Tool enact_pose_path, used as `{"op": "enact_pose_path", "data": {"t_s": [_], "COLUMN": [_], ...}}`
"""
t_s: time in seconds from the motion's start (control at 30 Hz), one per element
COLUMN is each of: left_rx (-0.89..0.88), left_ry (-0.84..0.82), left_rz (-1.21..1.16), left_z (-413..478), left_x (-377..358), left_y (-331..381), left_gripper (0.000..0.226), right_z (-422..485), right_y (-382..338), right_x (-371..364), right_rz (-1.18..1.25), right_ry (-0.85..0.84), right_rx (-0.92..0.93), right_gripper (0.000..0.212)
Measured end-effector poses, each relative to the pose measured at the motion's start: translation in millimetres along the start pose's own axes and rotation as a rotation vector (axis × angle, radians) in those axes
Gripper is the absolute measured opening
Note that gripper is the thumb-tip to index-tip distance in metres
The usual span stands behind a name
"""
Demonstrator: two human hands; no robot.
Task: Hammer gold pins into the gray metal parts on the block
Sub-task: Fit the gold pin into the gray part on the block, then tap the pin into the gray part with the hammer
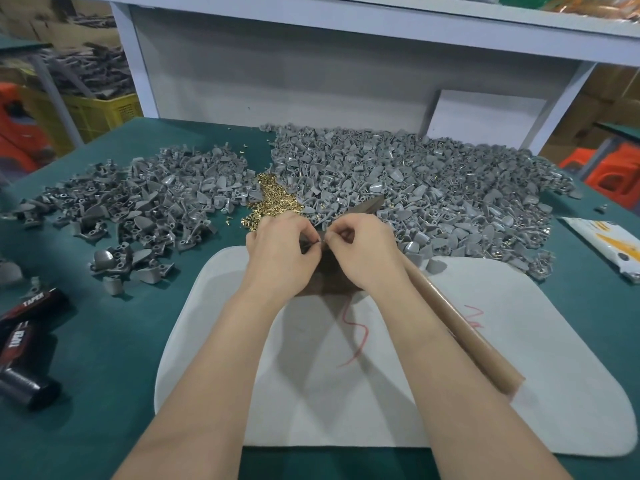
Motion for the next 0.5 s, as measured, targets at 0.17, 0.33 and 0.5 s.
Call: {"op": "enact_pose_path", "data": {"t_s": [0.17, 0.33, 0.5], "left_rx": [0.005, 0.008, 0.013], "left_ry": [-0.005, -0.003, -0.008], "left_rz": [0.004, 0.008, 0.015], "left_z": [0, -1, -1], "left_x": [1, 1, 2], "left_y": [0, 1, 1], "left_gripper": [0.013, 0.014, 0.015], "right_z": [-3, -6, -4], "right_y": [-1, -3, 1], "right_x": [1, 0, 10], "right_rz": [-0.014, -0.076, -0.040], "right_ry": [0.011, 0.053, 0.037], "right_rx": [0.028, 0.068, 0.055], "right_gripper": [0.014, 0.009, 0.014]}}
Point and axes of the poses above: each hand's wrist, its own z-axis towards the middle knuckle, its own x-axis out of the back of the hand, y = z × x, the point moved 4 cm from there along z, towards the middle knuckle, and after that the axes turned 5 degrees about -y, right-handed, at the moved point
